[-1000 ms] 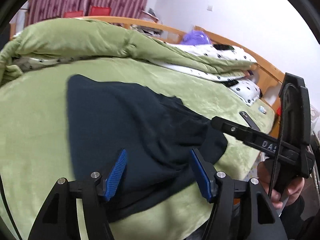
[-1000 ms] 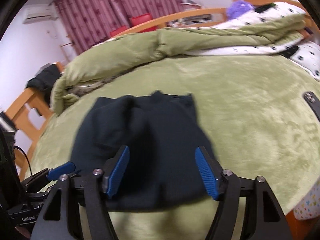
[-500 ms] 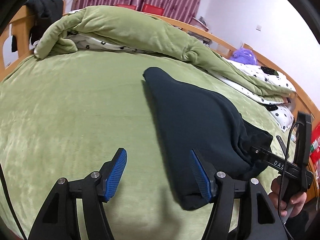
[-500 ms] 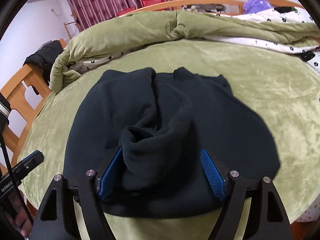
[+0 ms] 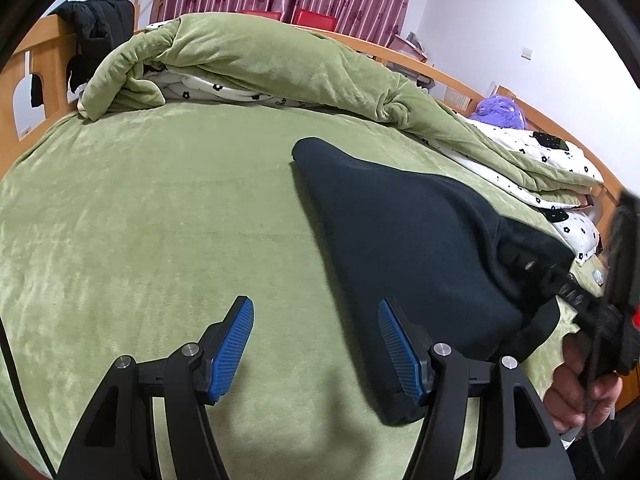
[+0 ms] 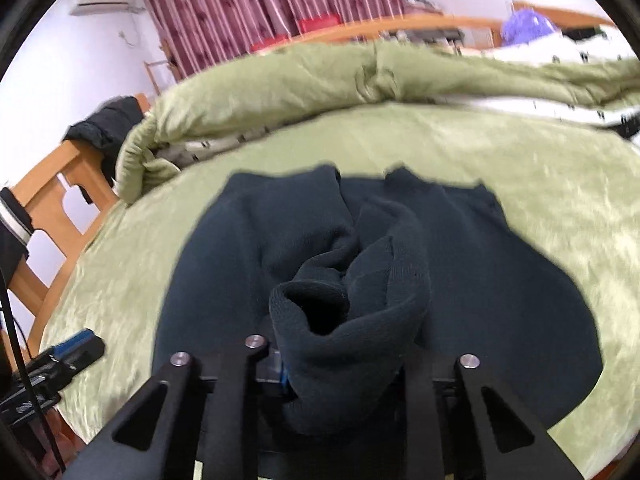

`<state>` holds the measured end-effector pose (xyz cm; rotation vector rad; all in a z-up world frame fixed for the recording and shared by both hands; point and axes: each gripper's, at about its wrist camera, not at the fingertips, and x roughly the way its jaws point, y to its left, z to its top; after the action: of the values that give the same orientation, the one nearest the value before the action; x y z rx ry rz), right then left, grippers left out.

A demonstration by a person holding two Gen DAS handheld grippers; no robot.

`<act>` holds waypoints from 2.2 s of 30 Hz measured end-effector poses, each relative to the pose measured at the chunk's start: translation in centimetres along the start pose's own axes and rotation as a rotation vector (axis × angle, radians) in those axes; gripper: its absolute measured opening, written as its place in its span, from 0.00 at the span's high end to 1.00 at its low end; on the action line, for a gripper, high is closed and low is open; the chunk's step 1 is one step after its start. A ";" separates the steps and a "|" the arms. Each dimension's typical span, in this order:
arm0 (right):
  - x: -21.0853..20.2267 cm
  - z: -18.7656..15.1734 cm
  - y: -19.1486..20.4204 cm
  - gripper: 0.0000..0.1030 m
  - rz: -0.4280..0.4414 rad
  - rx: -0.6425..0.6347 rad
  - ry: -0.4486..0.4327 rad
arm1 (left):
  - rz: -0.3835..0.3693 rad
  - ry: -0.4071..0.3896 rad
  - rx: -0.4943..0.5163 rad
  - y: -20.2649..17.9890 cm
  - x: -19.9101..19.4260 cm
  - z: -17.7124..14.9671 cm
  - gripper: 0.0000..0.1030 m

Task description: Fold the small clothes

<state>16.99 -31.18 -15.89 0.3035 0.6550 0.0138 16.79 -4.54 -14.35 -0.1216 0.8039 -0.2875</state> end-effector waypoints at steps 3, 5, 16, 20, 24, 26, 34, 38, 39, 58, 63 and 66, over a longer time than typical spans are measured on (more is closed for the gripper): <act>-3.7 1.6 -1.2 0.83 0.042 0.037 -0.108 | -0.012 -0.008 -0.009 -0.4 -0.1 0.5 0.39; -6.1 2.3 -2.4 0.84 0.013 0.048 -0.164 | -0.017 -0.017 -0.009 -0.7 -0.2 0.8 0.39; -3.7 -1.5 -10.9 0.57 -0.220 0.106 0.154 | -0.040 0.001 0.030 -2.7 0.8 0.9 0.39; -6.6 0.2 -10.1 0.46 -0.252 0.073 0.043 | -0.057 0.008 0.047 -3.4 1.0 0.8 0.39; -6.8 2.6 -9.2 0.47 -0.255 -0.026 0.017 | -0.084 0.043 0.077 -4.5 1.9 0.4 0.39; -5.6 3.6 -8.7 0.49 -0.227 -0.071 0.046 | -0.089 0.054 0.093 -5.2 2.3 0.2 0.39; 1.1 1.7 -10.5 0.67 -0.194 -0.075 0.245 | -0.054 0.055 0.108 -6.2 2.9 0.1 0.39; 0.5 1.6 -9.9 0.89 -0.161 -0.118 0.198 | -0.027 0.048 0.100 -6.2 3.2 0.4 0.39; -0.1 1.7 -9.9 0.90 -0.145 -0.118 0.166 | -0.023 0.048 0.098 -6.2 3.3 0.5 0.39; 0.9 0.4 -12.0 0.74 -0.310 -0.083 0.146 | -0.013 0.024 0.102 -6.5 2.1 0.7 0.39; -1.2 0.7 -13.7 0.57 -0.302 -0.018 0.107 | -0.028 0.031 0.102 -6.6 2.0 0.6 0.39; -2.2 0.7 -14.6 0.47 -0.265 0.031 0.092 | -0.052 0.039 0.099 -6.8 2.2 0.7 0.39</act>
<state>14.46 -45.54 -18.10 0.2455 0.7836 -0.2371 17.33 -11.65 -13.95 -0.0438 0.8243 -0.3794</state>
